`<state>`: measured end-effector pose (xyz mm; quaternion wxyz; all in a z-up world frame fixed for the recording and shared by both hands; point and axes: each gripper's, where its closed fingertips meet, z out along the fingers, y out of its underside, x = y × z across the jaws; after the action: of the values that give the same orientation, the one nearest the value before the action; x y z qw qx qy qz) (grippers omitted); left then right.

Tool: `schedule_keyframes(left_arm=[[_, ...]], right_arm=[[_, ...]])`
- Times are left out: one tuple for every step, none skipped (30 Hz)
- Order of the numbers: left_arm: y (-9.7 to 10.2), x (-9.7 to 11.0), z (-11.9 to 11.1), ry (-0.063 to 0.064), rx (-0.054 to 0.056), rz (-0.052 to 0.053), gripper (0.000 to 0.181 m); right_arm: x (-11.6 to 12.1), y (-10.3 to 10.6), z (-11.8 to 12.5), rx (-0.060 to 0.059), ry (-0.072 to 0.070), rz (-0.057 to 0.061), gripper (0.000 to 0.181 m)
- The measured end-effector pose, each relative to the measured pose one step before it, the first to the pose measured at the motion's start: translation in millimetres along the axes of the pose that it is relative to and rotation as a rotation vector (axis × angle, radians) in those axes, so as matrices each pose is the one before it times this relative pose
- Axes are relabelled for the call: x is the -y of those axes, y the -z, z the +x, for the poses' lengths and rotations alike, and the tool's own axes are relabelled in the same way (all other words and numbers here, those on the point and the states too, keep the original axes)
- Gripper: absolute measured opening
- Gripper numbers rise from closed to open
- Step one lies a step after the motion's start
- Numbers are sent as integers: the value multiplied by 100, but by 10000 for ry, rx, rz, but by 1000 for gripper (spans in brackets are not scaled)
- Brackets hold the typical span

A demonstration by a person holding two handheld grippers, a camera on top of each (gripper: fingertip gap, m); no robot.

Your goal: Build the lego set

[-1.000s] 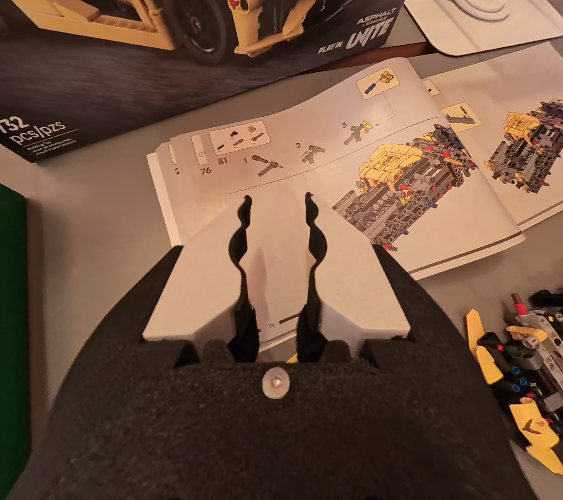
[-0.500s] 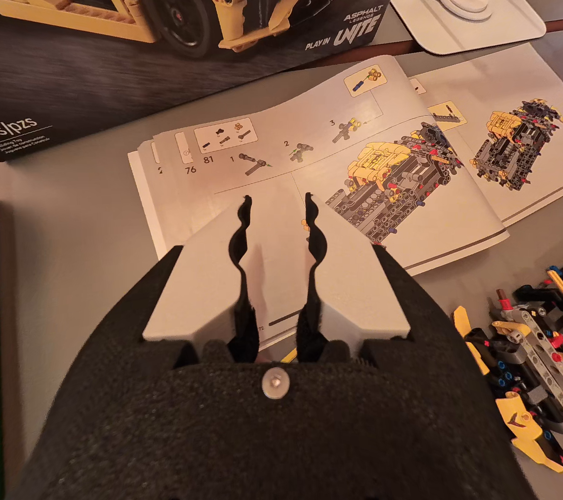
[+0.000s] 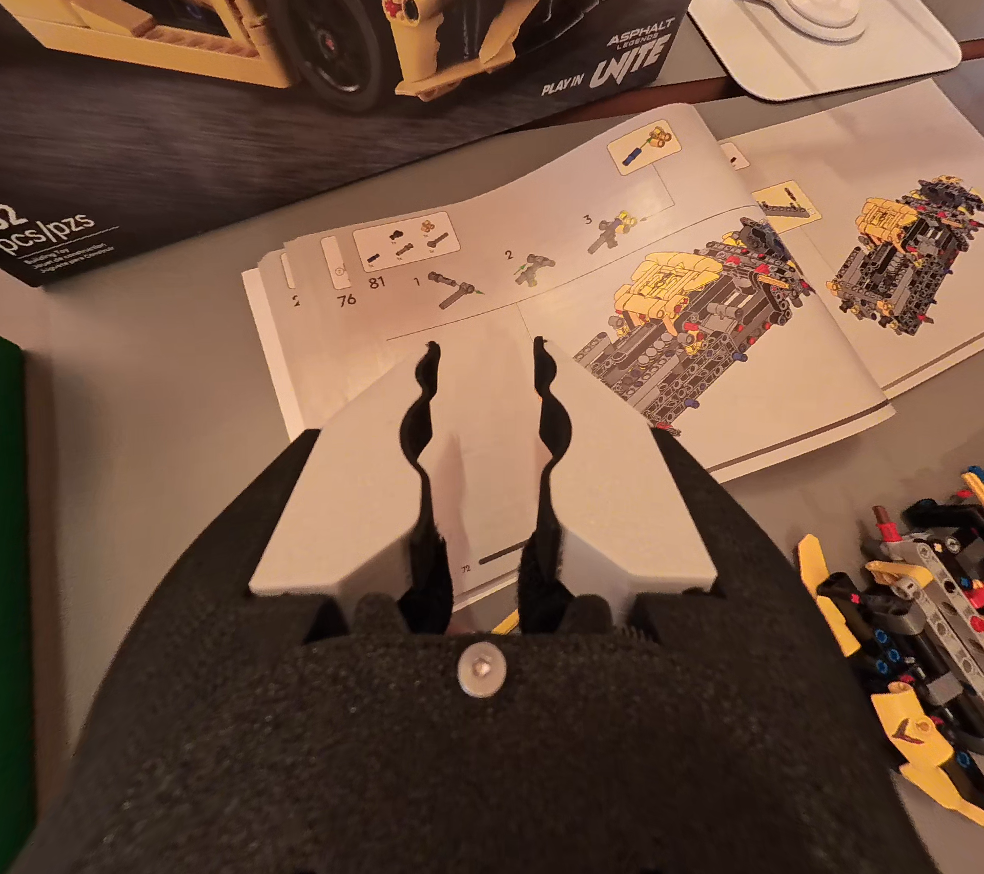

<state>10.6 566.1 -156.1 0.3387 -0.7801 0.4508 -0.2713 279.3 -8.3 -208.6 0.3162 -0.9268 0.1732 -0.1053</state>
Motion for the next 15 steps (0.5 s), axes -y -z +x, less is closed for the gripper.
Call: schedule_keyframes(left_arm=[[15, 7, 13, 12, -15, 4, 36], [19, -6, 7, -3, -2, -4, 36], [33, 9, -41, -23, 30, -1, 36], [44, 29, -65, -36, 48, 4, 36], [29, 19, -109, -33, 51, 2, 36], [31, -10, -118, -14, 47, -6, 36], [20, -32, -128, 13, 30, -4, 36], [29, -17, -119, 33, 14, 4, 36], [16, 8, -102, 38, 6, 6, 36], [33, 2, -75, 29, 2, 4, 36], [24, -15, -79, 11, 14, -5, 36], [16, -9, -86, -7, 36, -1, 36], [33, 20, -76, -11, 35, 6, 36], [16, 3, -37, -2, 13, 2, 36], [14, 1, 3, 2, -4, -1, 36]], right_arm=[[-157, -87, 105, -11, 88, 22, 32], [125, -83, -137, 156, -64, 184, 31], [46, -109, -37, 88, -85, 71, 31], [-74, -94, 63, -28, 62, -1, 31], [133, -69, -29, -40, 144, 131, 29], [125, -78, -55, -32, 160, 87, 26], [69, -65, -9, -40, 104, 33, 24], [-16, 8, -54, 40, 58, -23, 22], [-44, 10, 20, 34, -1, -36, 19], [-4, -40, 38, 18, -27, 15, 15], [47, -29, 15, 3, -17, 56, 15], [-8, -4, 0, 8, -10, 35, 15], [-22, 8, 10, 4, -27, 12, 15], [-6, 12, 6, -6, -5, 12, 15], [12, 0, -11, -26, 20, 28, 15]])
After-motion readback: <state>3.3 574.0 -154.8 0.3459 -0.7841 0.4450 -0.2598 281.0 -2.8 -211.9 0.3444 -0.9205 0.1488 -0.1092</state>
